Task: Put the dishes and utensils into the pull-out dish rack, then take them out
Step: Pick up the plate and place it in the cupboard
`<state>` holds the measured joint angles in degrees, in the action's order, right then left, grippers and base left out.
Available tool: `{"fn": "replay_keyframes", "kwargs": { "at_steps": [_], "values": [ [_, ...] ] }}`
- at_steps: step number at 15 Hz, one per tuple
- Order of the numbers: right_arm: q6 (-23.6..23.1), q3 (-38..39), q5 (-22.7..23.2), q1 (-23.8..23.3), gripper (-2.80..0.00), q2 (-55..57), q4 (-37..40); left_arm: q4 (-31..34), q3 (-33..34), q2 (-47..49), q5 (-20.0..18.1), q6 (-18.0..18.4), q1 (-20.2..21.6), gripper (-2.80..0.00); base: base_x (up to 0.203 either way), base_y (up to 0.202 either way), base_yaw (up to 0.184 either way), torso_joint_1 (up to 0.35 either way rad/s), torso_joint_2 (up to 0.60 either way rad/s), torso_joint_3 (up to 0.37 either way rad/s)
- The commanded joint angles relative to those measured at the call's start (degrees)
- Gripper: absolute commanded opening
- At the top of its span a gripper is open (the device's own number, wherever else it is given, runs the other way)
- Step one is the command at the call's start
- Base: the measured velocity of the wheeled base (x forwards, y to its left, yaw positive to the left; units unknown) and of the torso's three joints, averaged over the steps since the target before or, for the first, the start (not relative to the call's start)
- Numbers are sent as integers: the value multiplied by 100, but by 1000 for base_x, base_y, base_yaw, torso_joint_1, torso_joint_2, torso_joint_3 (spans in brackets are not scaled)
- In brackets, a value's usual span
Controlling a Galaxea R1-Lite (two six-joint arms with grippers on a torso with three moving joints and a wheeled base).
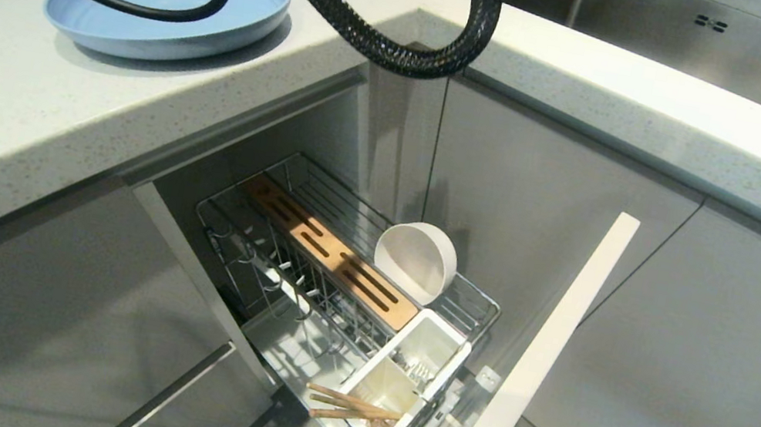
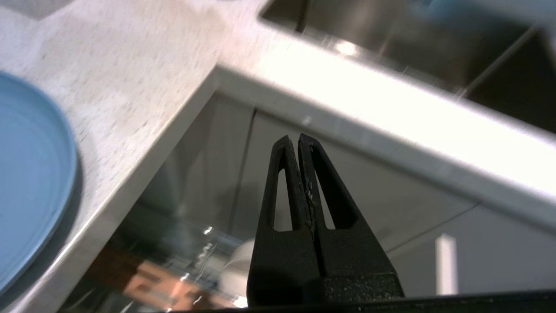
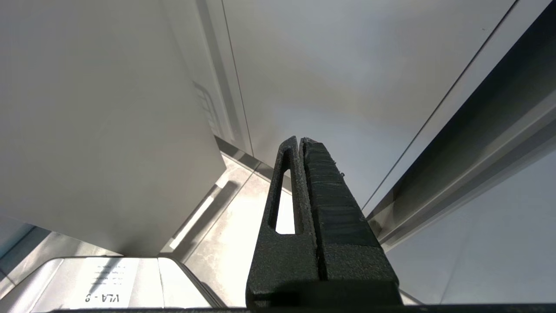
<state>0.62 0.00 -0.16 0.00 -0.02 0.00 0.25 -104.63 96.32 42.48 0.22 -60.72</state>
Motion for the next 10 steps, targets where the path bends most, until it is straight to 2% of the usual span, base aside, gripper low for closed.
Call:
{"fn": "replay_keyframes", "kwargs": {
  "at_steps": [1,2,3,5,10],
  "values": [
    [-1,9,-1,0,-280,2,0,919,-295,45,168,7,30,-280,0,0,0,0,0,0],
    [-1,9,-1,0,-280,2,0,1476,-487,7,350,81,93,-280,0,0,0,0,0,0],
    [-1,9,-1,0,-280,2,0,1620,-535,-45,555,342,247,-280,0,0,0,0,0,0],
    [-1,9,-1,0,-280,2,0,1686,-551,-60,924,469,426,-280,0,0,0,0,0,0],
    [-1,9,-1,0,-280,2,0,1970,-558,-175,1008,453,860,-280,0,0,0,0,0,0]
  ]
}}
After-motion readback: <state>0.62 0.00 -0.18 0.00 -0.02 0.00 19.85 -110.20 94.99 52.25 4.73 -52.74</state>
